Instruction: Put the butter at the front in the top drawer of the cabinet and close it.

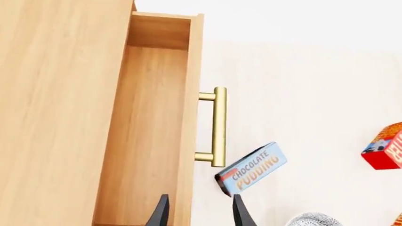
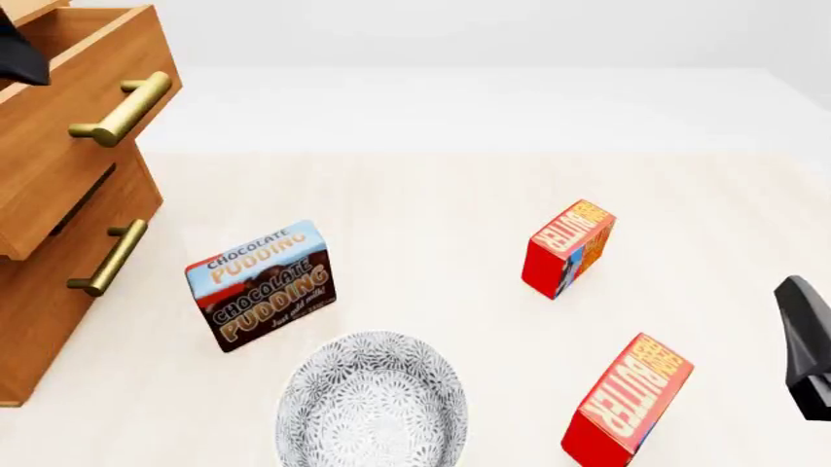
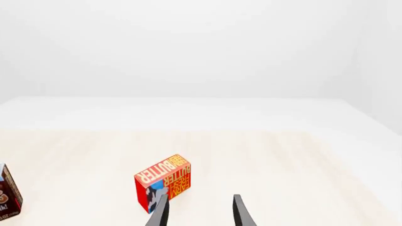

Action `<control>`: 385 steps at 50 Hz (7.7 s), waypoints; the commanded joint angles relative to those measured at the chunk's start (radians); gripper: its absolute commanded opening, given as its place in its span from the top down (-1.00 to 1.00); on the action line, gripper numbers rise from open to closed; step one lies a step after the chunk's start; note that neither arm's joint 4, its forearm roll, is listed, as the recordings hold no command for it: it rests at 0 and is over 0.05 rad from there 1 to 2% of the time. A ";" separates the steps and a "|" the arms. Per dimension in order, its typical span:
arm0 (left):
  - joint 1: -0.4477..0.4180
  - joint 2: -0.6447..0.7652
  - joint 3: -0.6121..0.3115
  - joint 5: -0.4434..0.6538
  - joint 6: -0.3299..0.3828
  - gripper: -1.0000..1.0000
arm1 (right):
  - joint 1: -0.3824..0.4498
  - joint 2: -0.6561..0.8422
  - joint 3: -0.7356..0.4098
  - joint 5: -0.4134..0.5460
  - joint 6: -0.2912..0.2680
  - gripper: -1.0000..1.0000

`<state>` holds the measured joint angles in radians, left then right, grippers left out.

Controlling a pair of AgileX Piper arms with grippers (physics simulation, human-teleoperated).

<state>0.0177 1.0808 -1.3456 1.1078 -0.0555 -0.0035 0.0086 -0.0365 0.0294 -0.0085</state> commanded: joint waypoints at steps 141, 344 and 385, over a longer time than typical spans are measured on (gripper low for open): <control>-0.337 0.258 -0.023 -0.103 -0.118 -1.00 | 0.001 -0.007 0.008 -0.001 0.002 -1.00; -0.858 0.763 -0.437 -0.426 0.117 -1.00 | 0.000 -0.007 0.008 -0.001 0.002 -1.00; -0.877 1.012 -0.573 -0.497 -0.010 -1.00 | 0.000 -0.007 0.008 -0.001 0.002 -1.00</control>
<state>-0.8548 2.0497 -1.8935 0.6202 -0.0425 -0.0043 0.0087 -0.0354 0.0286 -0.0085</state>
